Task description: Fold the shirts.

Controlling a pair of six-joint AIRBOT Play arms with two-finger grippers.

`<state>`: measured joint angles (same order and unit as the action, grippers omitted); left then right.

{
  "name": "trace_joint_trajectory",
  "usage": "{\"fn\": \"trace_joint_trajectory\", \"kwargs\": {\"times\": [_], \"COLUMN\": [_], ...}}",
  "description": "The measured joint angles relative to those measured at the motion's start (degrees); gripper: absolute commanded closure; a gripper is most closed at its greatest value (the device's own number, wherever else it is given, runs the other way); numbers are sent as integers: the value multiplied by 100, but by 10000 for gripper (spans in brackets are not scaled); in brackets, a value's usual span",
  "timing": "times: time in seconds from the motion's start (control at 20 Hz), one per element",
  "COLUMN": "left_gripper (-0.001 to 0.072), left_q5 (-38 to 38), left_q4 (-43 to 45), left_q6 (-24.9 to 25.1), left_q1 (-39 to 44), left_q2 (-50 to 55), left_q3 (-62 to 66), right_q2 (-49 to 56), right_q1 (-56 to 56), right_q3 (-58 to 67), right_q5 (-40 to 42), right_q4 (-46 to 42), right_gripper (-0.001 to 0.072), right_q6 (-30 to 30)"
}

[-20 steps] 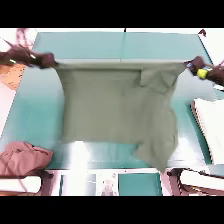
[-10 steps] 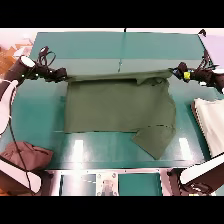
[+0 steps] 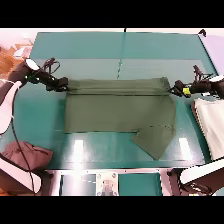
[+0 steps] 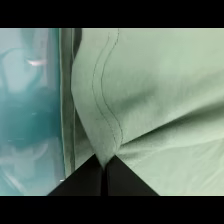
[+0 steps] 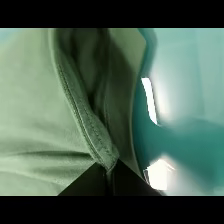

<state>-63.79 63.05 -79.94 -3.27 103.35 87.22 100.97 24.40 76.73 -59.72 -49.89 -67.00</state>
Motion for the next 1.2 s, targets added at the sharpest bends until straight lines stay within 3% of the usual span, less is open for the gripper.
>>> {"fn": "trace_joint_trajectory", "kwargs": {"times": [0.15, 0.2, 0.25, 0.4, 0.7, 0.75, 0.85, 0.9, 1.1, 1.15, 1.2], "left_gripper": [682, 511, 262, 254, 256, 256, 276, 340, 343, 340, 188], "left_q5": [33, 33, 9, -348, -2059, -2330, -2739, -2863, -2900, -2758, -2575], "left_q4": [118, 138, 164, 356, 984, 1021, 1113, 1137, 1196, 1196, 1196], "left_q6": [-146, -173, -197, -380, -831, -863, -881, -879, -684, -643, -608], "left_q1": [138, 162, 179, 205, 26, 13, -20, -37, -39, -44, -39], "left_q2": [59, 61, 72, 76, -125, -225, -540, -761, -2205, -2671, -3119], "left_q3": [-22, -17, 4, 264, 872, 807, 457, 175, -1600, -2129, -2645], "right_q2": [-26, -35, -37, -96, -1078, -1342, -1978, -2321, -3921, -4299, -4651], "right_q1": [-26, -26, -26, 15, 391, 479, 708, 839, 1307, 1360, 1401], "right_q3": [-85, -92, -85, 98, -223, -479, -1209, -1624, -3615, -4061, -4463], "right_q5": [-48, -55, -105, -461, -1060, -1099, -1165, -1169, -1213, -1231, -1239], "right_q4": [-120, -144, -170, -214, -575, -654, -933, -1045, -1292, -1316, -1333], "right_gripper": [680, 505, 415, 443, 456, 493, 498, 497, 494, 452, 360], "right_q6": [-63, -101, -105, -140, -507, -601, -817, -940, -1390, -1484, -1561]}}
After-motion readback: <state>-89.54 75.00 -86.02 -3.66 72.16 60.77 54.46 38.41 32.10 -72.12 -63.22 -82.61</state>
